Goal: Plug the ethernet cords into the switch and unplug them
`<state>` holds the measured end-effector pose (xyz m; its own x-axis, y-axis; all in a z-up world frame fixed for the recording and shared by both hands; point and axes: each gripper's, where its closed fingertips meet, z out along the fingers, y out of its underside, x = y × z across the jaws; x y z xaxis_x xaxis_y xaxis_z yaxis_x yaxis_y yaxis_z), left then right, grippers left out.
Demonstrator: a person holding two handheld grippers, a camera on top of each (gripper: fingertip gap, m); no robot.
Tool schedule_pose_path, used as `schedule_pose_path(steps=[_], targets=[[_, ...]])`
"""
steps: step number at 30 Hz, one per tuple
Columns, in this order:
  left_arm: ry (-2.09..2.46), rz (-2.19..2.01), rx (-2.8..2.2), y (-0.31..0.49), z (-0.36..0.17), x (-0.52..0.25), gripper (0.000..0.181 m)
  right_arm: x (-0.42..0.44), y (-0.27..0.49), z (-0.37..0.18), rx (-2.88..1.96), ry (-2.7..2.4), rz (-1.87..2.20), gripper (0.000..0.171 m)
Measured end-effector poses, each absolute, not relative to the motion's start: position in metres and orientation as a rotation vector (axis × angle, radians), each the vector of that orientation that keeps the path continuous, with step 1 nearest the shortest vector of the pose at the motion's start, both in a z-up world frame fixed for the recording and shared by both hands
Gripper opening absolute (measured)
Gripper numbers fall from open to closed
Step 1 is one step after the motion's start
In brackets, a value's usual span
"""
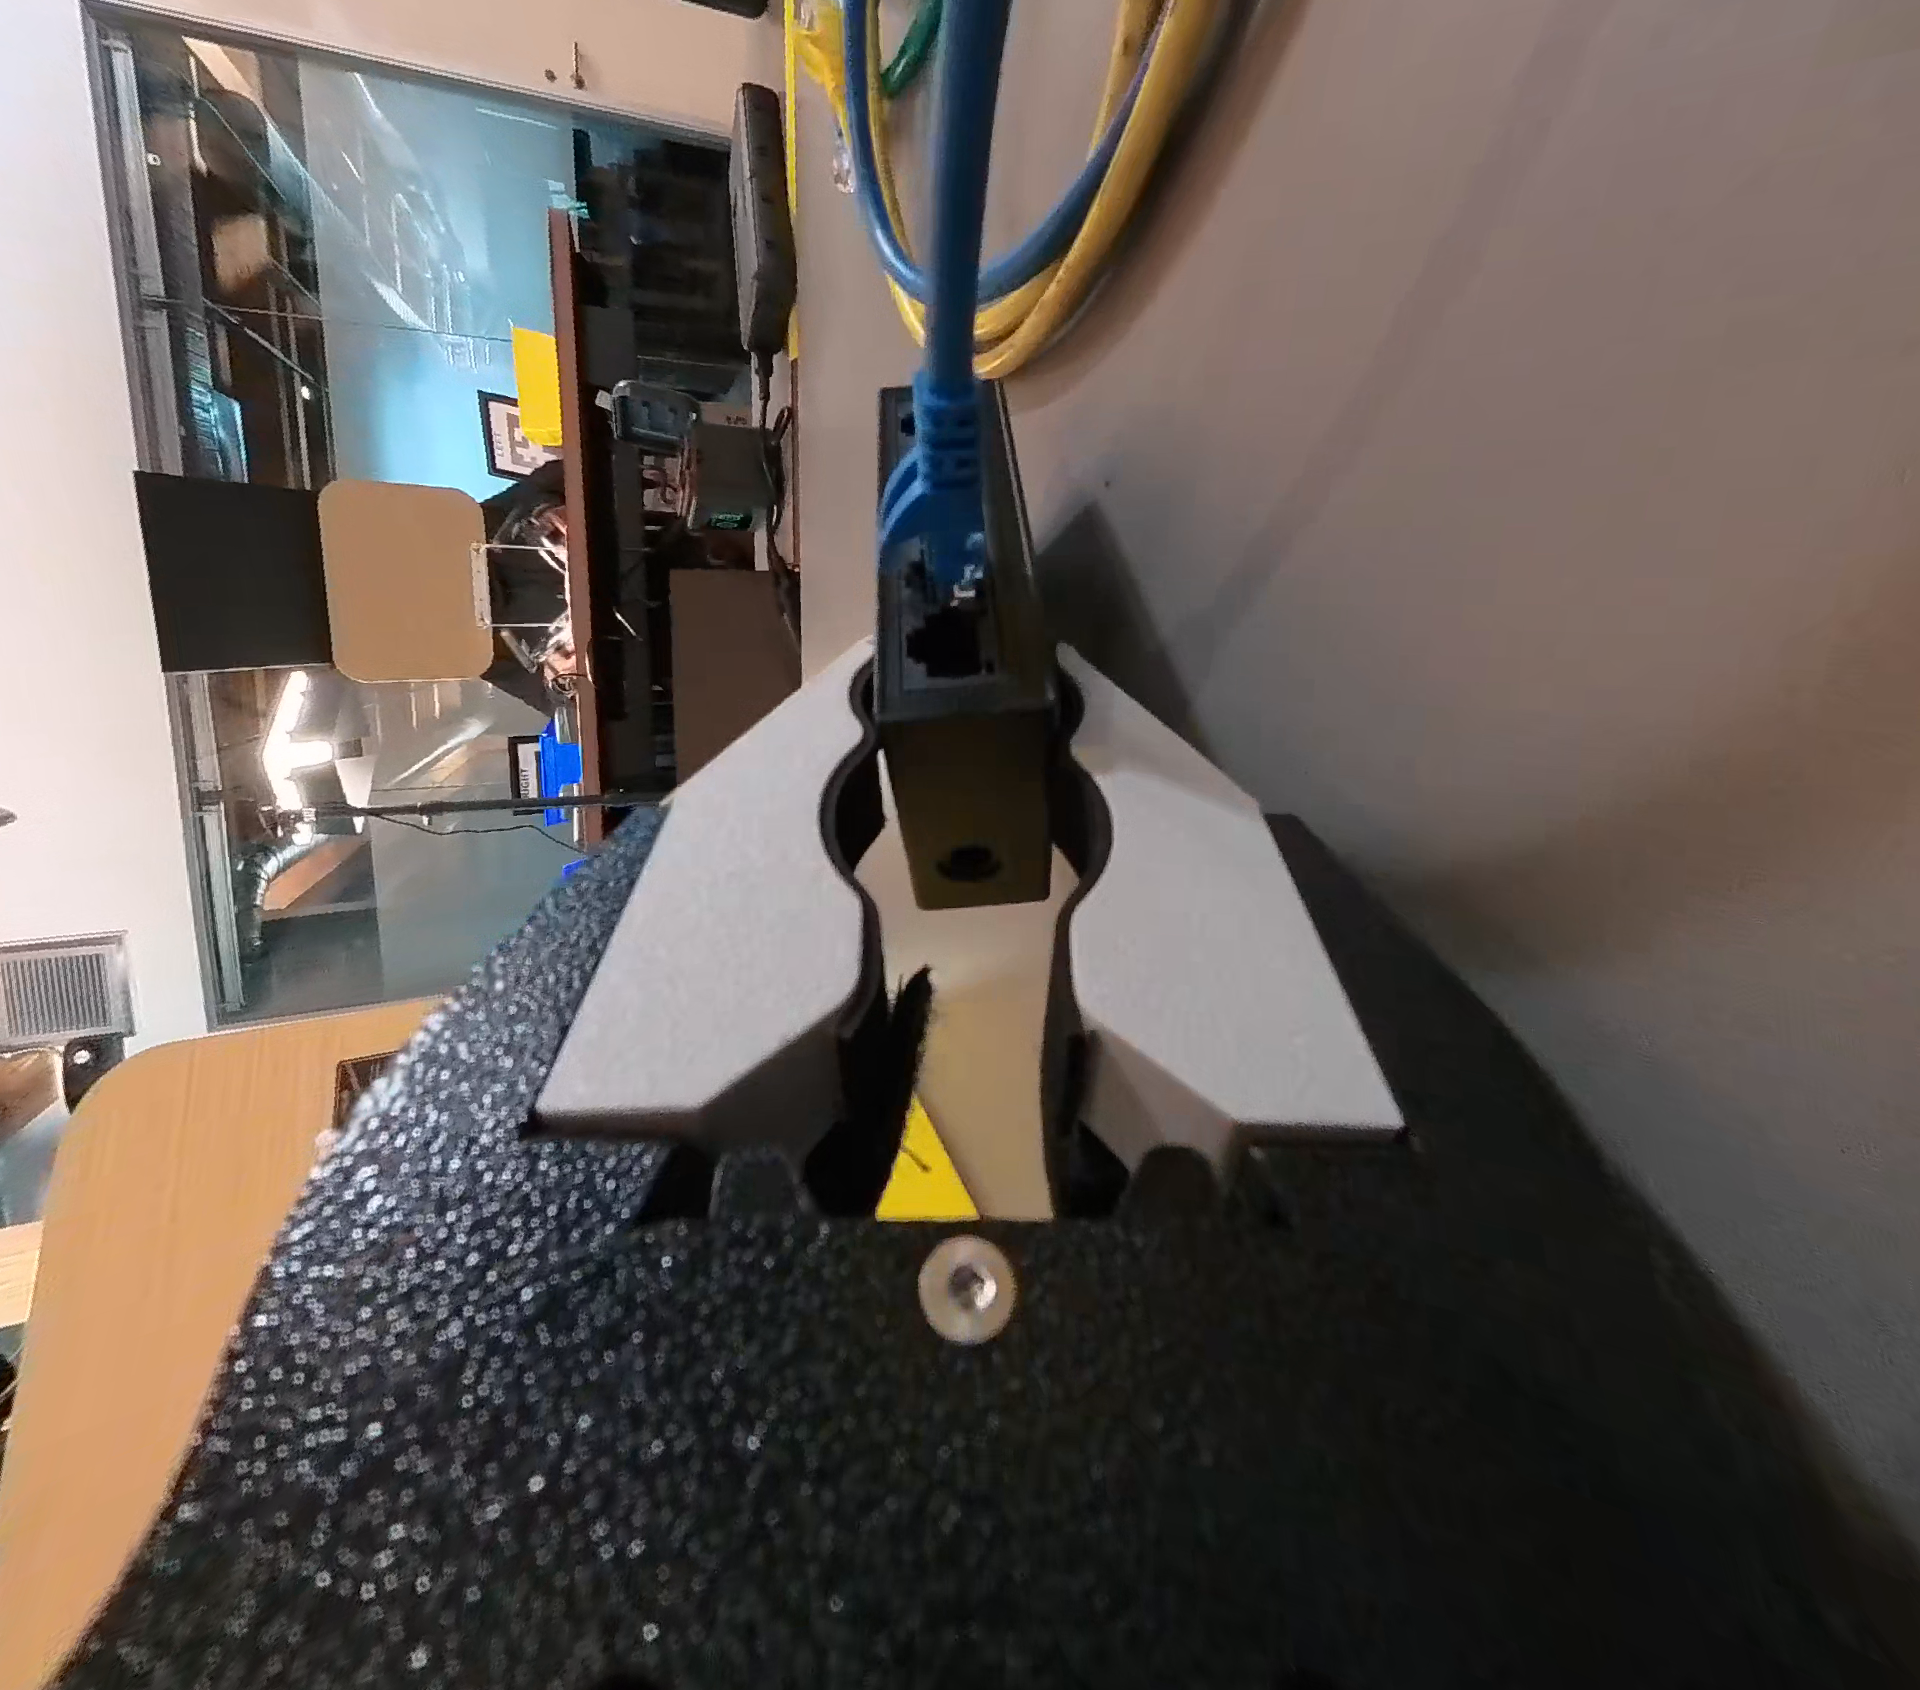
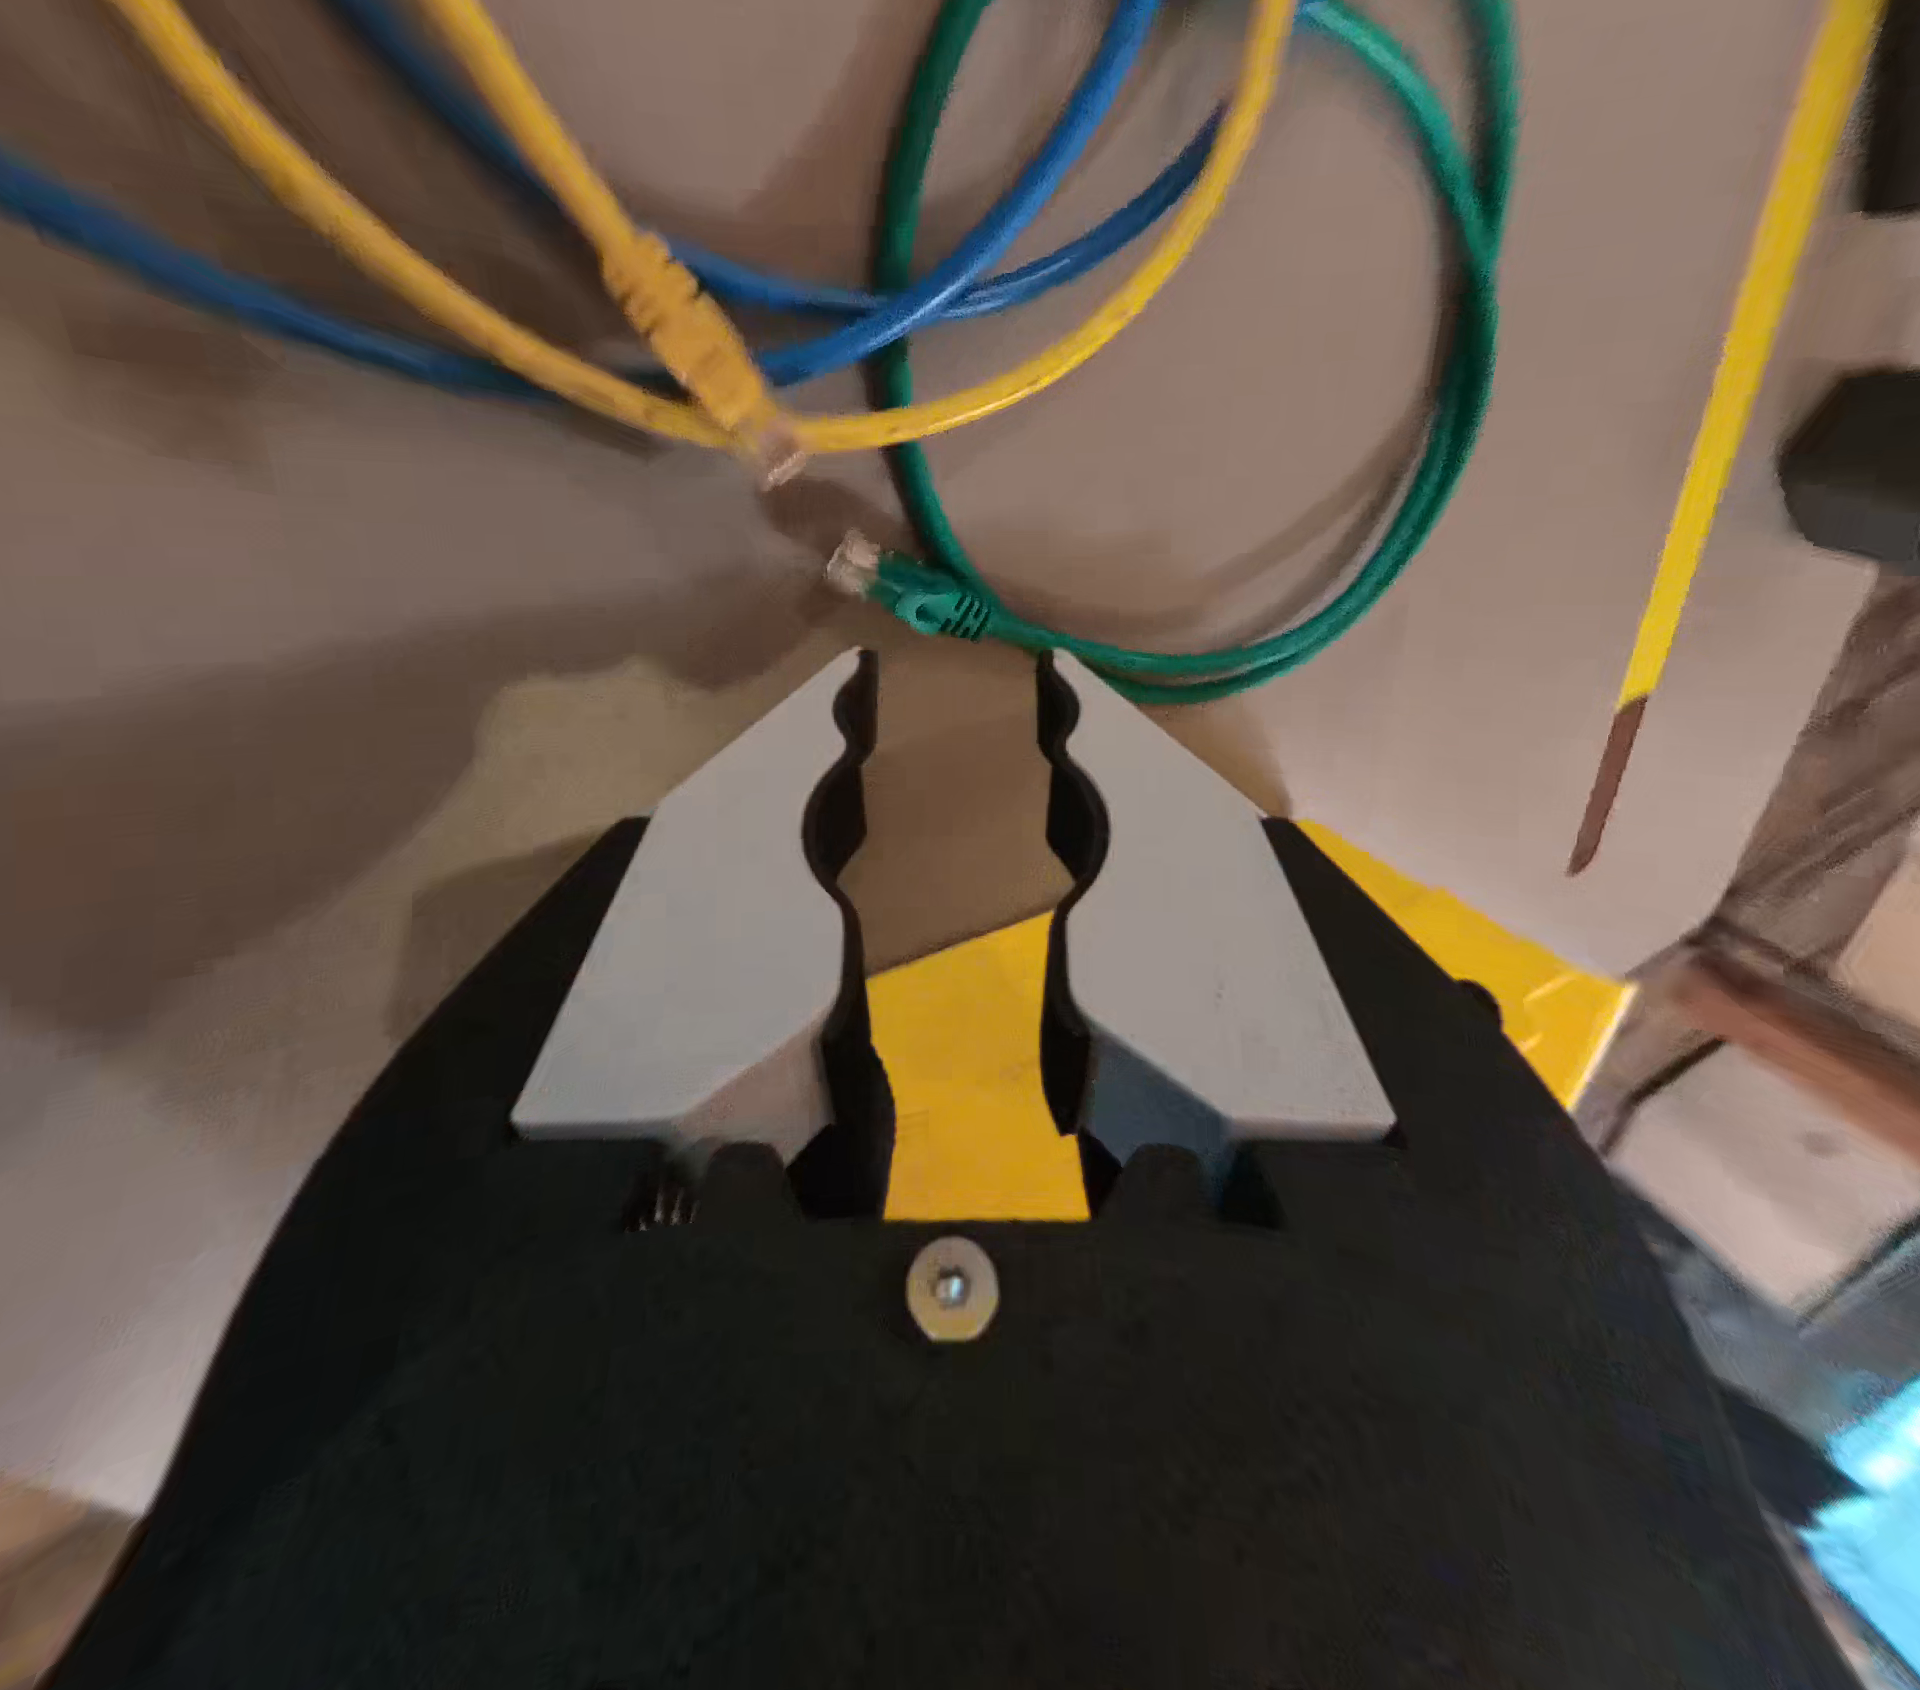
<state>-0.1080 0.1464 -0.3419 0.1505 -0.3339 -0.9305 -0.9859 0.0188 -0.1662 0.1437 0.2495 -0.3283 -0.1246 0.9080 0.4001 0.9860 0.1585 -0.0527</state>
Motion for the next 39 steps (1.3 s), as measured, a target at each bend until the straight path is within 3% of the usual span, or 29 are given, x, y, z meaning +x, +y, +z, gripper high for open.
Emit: schedule_pose_path(steps=[6,12,17,20,22,27,33,39], targets=[[1.399,0.925,-1.466,0.144,-0.344,-0.108,0.025,0.159,0.257,-0.362,-1.604,-2.549,-0.361,0.039],[1.442,0.938,-1.528,0.133,-0.347,-0.108,0.029,0.151,0.263,-0.364,-1.455,-2.628,-0.320,0.030],[1.437,0.696,-1.692,0.108,-0.348,-0.094,0.036,0.151,0.260,-0.366,-1.479,-2.651,-0.277,0.017],[1.433,0.543,-1.839,0.090,-0.347,-0.094,0.046,0.146,0.250,-0.361,-1.615,-2.592,-0.136,0.016],[1.443,0.397,-1.947,0.074,-0.345,-0.091,0.065,0.137,0.246,-0.351,-1.673,-2.507,-0.045,0.015],[1.327,0.210,-2.103,0.059,-0.323,-0.086,0.078,0.113,0.232,-0.326,-1.759,-2.290,0.177,0.014],[1.078,-0.081,-1.850,0.098,-0.273,-0.009,0.059,0.072,0.190,-0.298,-1.707,-2.163,0.436,0.011],[0.968,-0.308,-1.861,0.133,-0.277,0.030,0.046,0.045,0.145,-0.292,-1.532,-2.191,0.556,0.010]])
